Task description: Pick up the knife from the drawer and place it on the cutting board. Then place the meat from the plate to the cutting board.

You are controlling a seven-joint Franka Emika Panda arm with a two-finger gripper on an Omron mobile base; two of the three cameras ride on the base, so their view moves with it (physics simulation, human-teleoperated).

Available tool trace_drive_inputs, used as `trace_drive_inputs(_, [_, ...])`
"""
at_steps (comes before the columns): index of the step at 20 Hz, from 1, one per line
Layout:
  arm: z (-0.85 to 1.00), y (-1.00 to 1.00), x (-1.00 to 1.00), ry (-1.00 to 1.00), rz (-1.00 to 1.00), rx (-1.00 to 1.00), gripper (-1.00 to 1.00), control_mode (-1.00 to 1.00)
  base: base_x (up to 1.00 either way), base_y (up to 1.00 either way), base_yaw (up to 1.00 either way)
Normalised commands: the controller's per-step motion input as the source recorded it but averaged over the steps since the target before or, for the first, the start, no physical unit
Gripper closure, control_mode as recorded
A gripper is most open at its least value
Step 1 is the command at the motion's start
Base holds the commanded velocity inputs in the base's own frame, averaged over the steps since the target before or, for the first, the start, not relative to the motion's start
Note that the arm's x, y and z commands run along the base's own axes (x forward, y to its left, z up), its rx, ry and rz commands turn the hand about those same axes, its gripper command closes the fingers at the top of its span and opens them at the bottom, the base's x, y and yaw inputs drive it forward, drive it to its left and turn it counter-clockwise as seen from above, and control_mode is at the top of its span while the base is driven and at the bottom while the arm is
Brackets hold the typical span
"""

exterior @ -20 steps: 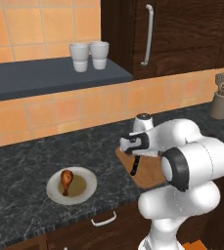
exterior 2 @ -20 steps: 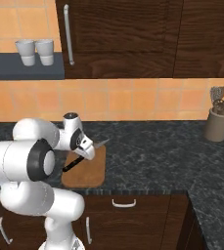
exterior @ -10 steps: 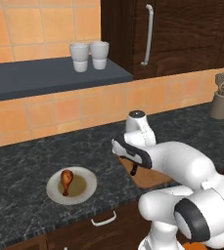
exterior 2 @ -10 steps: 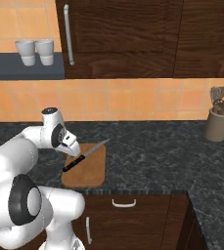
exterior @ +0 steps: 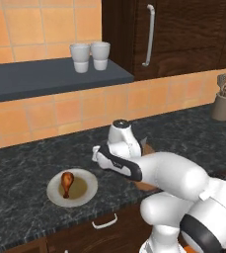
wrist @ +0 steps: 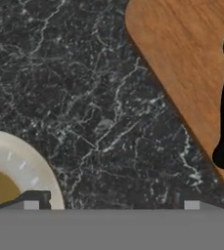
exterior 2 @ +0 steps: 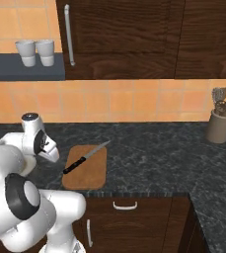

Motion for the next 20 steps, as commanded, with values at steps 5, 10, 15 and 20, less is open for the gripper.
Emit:
trace_drive_inputs(5, [0.00, 0.98, -0.04, 0.00, 0.01, 0.09, -1.00, -1.00, 0.00, 0.00, 0.00])
trace_drive_inputs(10, [0.00, 0.99, -0.02, 0.00, 0.02, 0.00, -1.00, -1.00, 0.00, 0.00, 0.00])
trace_drive_inputs(15, [0.00, 0.78, 0.00, 0.00, 0.01, 0.00, -1.00, -1.00, 0.00, 0.00, 0.00])
trace_drive_inputs(20, [0.00, 0.27, 0.08, 0.00, 0.00, -0.01, -1.00, -1.00, 0.00, 0.00, 0.00])
